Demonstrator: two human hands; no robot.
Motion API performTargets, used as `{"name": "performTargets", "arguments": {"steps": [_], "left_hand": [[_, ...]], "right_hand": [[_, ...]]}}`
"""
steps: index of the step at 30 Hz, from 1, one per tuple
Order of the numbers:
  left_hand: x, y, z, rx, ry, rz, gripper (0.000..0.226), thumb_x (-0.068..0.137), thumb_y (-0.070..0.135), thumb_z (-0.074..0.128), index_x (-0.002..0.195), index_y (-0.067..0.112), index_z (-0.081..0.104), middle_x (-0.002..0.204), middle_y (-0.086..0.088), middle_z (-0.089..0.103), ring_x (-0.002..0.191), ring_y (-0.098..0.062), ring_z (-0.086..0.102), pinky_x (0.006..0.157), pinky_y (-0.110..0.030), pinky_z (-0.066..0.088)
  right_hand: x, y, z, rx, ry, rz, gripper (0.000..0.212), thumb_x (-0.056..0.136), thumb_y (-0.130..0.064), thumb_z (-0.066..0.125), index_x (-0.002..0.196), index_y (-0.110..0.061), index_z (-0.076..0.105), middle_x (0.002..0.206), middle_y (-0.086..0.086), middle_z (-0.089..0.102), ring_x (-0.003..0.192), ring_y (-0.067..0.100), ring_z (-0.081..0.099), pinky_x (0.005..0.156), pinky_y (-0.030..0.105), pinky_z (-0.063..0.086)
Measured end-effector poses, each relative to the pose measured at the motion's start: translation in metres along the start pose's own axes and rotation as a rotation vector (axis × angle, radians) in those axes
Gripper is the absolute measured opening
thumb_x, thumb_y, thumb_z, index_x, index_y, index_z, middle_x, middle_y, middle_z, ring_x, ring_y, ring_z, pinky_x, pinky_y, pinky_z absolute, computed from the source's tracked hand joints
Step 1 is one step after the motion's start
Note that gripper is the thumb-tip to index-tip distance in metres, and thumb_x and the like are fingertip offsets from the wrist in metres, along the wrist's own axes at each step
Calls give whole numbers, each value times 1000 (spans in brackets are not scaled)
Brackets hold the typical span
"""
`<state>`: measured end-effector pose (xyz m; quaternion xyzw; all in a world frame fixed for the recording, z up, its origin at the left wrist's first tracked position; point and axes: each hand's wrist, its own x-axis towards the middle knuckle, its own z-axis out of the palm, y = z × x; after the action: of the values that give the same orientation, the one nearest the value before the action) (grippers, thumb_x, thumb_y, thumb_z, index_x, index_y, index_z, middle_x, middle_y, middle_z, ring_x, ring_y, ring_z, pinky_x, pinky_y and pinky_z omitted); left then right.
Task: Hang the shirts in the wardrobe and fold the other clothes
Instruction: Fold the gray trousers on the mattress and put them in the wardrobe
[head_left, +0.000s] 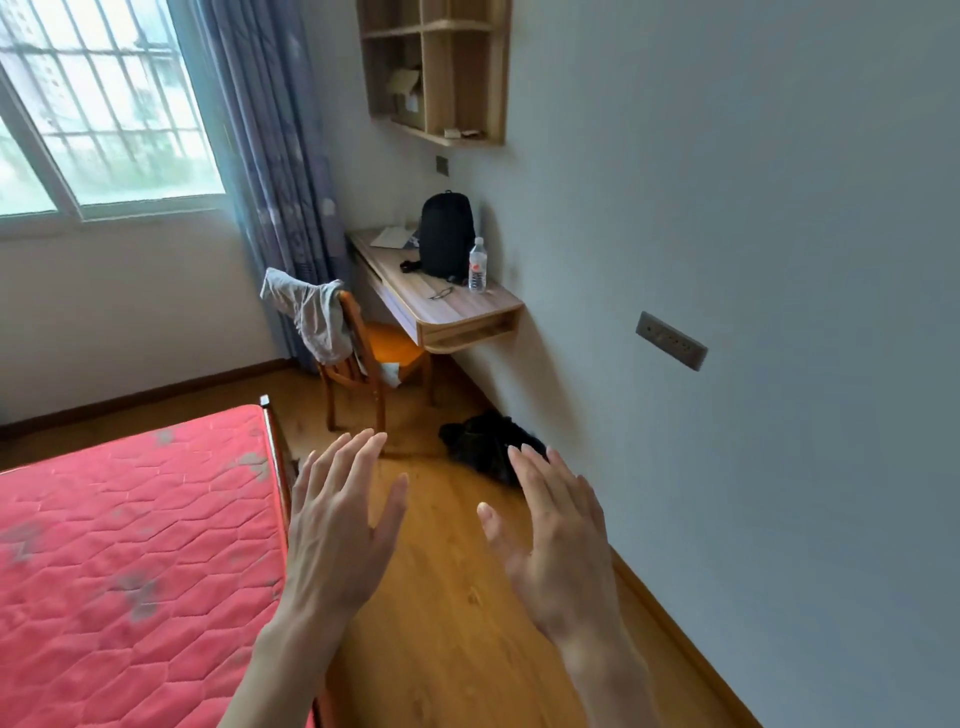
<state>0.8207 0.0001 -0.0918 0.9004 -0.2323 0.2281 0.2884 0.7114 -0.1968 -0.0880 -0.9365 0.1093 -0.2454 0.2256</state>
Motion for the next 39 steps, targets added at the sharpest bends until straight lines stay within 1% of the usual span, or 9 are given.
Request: {"name": "performTargets", "arguments": {"steps": [7,9,12,13,16,18,22,29,39], "left_hand": [[89,-66,32,31,59,-113,57,101,53,41,146,19,53,151,0,54,148,-20,39,123,-48,28],[116,-86,37,38,84,-157,58,101,55,40,146,20,54,150,2,54,148,-19,39,123,-44,27],[156,-117,48,52,110,-198,60,100,57,39,145,21,55,151,3,53,148,-18,38,124,-33,18],[169,-127,53,55,118,-204,60,100,57,39,145,20,55,151,3,53,148,-18,39,124,-33,16],[203,-152,65,72,139,-225,59,101,56,40,145,20,56,150,2,54,147,-19,41,125,-45,26],[221,-165,74,80,139,-241,58,101,56,40,145,21,55,151,3,54,147,-18,41,123,-49,29],[254,-199,95,96,120,-263,56,102,55,41,146,23,53,152,5,52,148,-16,39,124,-49,29],[329,-260,137,155,129,-284,52,101,47,51,147,23,53,152,6,52,149,-15,37,121,-50,33],[473,-363,202,243,105,-369,52,101,51,46,145,26,54,151,8,53,148,-13,38,123,-46,29]], "right_hand": [[138,-1,70,22,-35,-110,66,101,-70,41,158,-36,38,163,-14,37,155,7,22,125,45,32],[178,-6,89,26,-64,-138,66,102,-70,41,158,-35,36,164,-15,36,156,5,19,125,45,31],[232,-13,119,29,-83,-170,67,101,-70,39,160,-37,33,164,-17,34,156,3,14,127,43,26],[247,-15,129,34,-85,-177,67,101,-70,39,160,-37,33,165,-17,33,156,3,13,128,42,23],[289,-25,157,37,-101,-205,68,101,-70,38,160,-37,32,165,-18,33,157,3,12,127,34,9],[312,-33,172,41,-102,-229,68,102,-70,38,160,-37,31,165,-18,32,157,3,12,126,32,6],[358,-46,206,63,-128,-284,69,102,-70,35,161,-35,29,165,-18,31,157,2,7,128,32,5],[454,-50,289,122,-172,-329,69,102,-68,37,161,-33,29,165,-15,32,157,3,9,128,34,7],[629,-48,401,189,-257,-347,69,102,-65,45,162,-35,27,166,-17,31,157,1,7,126,28,3]]}}
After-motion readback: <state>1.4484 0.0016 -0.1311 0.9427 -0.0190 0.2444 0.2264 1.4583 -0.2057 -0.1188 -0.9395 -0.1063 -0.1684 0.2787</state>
